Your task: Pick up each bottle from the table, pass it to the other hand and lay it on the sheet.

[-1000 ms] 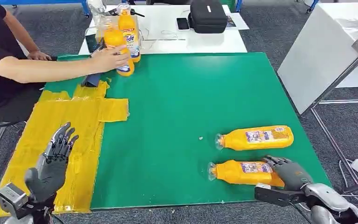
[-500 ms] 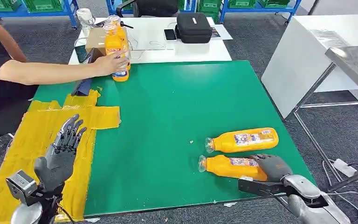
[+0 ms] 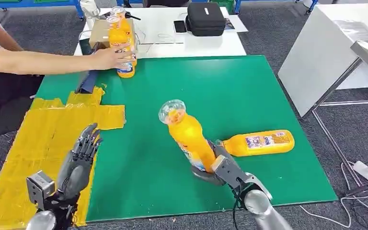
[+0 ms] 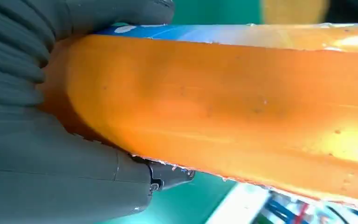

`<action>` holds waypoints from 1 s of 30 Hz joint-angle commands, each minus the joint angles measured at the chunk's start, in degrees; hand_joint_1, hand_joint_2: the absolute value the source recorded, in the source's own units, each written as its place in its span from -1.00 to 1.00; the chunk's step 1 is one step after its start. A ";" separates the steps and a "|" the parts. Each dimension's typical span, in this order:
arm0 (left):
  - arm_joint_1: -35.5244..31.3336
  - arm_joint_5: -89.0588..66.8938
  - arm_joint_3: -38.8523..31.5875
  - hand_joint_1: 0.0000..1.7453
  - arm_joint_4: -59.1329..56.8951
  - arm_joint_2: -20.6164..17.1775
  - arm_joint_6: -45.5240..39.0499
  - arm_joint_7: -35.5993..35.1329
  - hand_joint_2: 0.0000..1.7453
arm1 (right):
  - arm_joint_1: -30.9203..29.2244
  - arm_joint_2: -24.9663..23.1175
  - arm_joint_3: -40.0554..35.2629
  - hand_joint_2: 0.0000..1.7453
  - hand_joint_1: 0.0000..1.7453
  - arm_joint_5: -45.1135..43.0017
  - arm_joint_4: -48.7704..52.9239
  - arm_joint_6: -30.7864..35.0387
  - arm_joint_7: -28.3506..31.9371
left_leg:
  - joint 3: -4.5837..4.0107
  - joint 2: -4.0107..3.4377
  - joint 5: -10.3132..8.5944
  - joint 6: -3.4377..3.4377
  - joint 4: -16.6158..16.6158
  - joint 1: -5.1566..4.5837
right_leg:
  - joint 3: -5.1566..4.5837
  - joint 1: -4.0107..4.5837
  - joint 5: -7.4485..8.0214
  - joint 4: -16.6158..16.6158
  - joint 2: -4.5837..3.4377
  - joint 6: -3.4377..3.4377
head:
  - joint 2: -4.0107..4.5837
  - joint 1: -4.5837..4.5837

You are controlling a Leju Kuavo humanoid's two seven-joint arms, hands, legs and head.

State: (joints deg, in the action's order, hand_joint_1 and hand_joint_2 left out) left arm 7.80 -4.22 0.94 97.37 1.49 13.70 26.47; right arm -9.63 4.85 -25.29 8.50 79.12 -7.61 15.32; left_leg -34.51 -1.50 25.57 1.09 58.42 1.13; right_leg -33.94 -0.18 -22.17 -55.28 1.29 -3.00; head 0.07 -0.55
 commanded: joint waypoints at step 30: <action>-7.97 -6.23 13.47 -1.00 -6.12 -0.82 -5.49 -3.64 1.00 | -14.15 -21.18 -34.44 1.00 0.86 7.92 -30.16 1.48 -2.24 | -0.29 0.19 -0.01 -0.03 -0.12 -0.11 | -0.36 -0.10 -0.09 0.04 0.05 0.14 | 0.00 0.02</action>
State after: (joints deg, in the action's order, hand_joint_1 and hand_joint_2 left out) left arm 4.05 -7.65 11.19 98.07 2.82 7.65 25.02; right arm -22.69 -15.91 -48.00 14.32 54.66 -6.29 13.62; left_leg -34.99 -1.47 25.57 1.09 58.41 1.02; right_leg -34.49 -0.28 -22.21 -55.27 1.32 -2.96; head 0.07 -0.52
